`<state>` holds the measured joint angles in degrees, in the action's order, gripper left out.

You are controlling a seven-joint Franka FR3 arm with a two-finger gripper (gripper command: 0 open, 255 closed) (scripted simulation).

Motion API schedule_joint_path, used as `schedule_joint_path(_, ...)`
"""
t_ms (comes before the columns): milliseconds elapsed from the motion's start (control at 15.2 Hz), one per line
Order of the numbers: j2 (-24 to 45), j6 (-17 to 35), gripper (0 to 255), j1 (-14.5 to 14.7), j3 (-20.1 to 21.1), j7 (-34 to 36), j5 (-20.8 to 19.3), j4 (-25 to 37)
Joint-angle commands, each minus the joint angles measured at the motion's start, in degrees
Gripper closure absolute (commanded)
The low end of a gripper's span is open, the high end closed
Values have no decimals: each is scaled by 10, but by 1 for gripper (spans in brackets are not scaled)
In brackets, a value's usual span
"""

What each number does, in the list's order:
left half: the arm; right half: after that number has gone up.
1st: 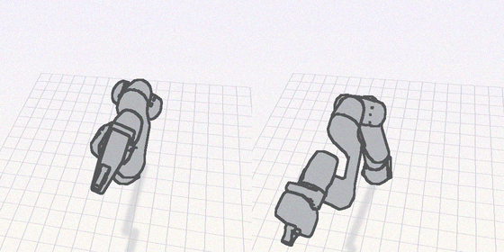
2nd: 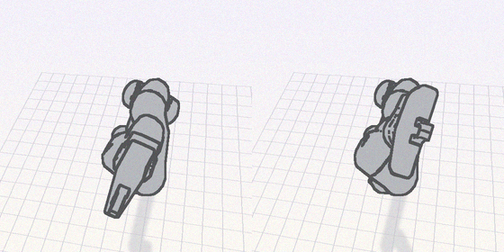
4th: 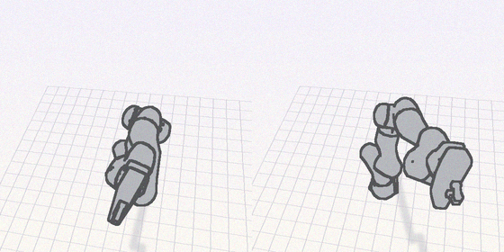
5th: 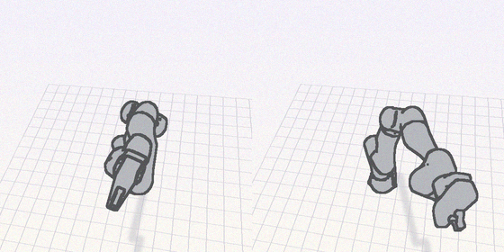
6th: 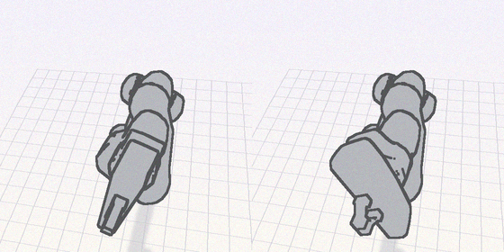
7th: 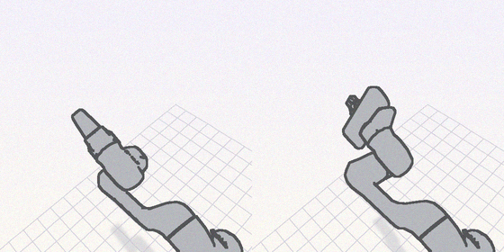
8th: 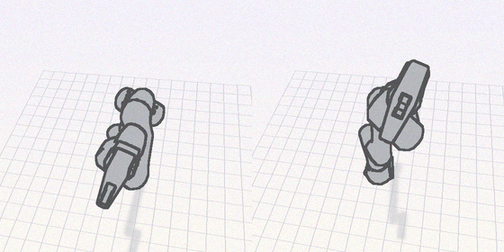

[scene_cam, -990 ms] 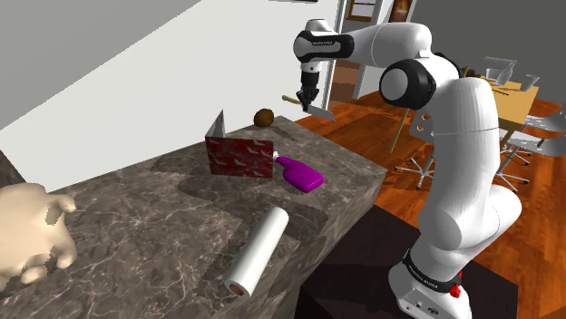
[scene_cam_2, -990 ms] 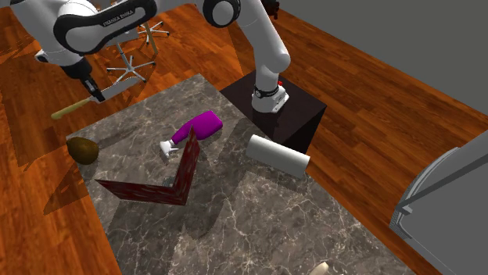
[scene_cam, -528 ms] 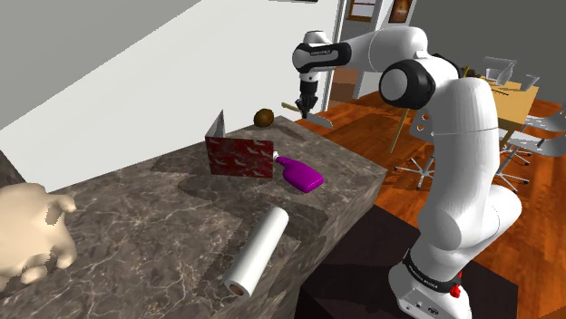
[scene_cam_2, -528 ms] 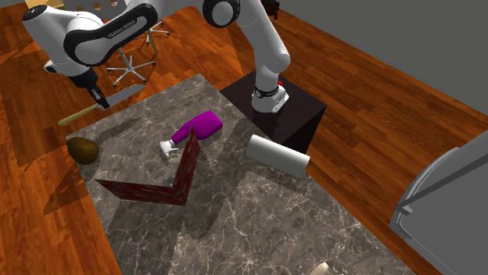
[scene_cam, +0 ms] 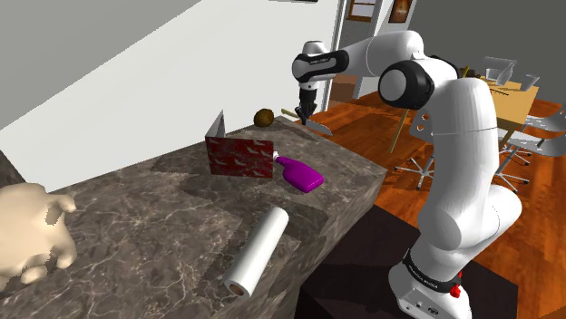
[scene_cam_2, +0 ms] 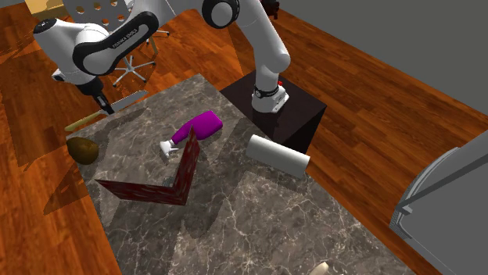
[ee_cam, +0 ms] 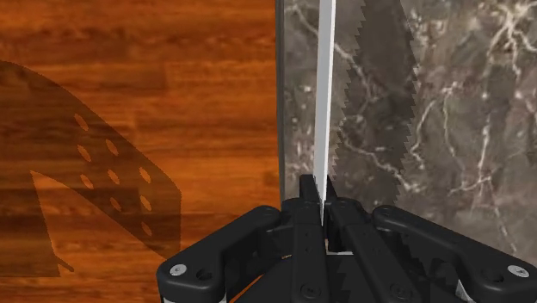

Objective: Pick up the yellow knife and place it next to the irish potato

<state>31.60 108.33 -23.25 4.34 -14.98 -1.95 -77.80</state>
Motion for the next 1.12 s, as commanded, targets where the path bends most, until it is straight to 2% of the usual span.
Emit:
schedule_joint_path(0,1,0,255,0,0,0,0,1)
schedule_joint_path(264,1,0,255,0,0,0,0,1)
schedule_joint_path(330,1,0,0,0,0,0,0,1)
schedule_joint_path(660,1,0,0,0,0,0,0,1)
schedule_joint_path(924,-5,-69,0,1,1,-1,1,65)
schedule_joint_path(1056,-5,-69,0,1,1,-1,1,65)
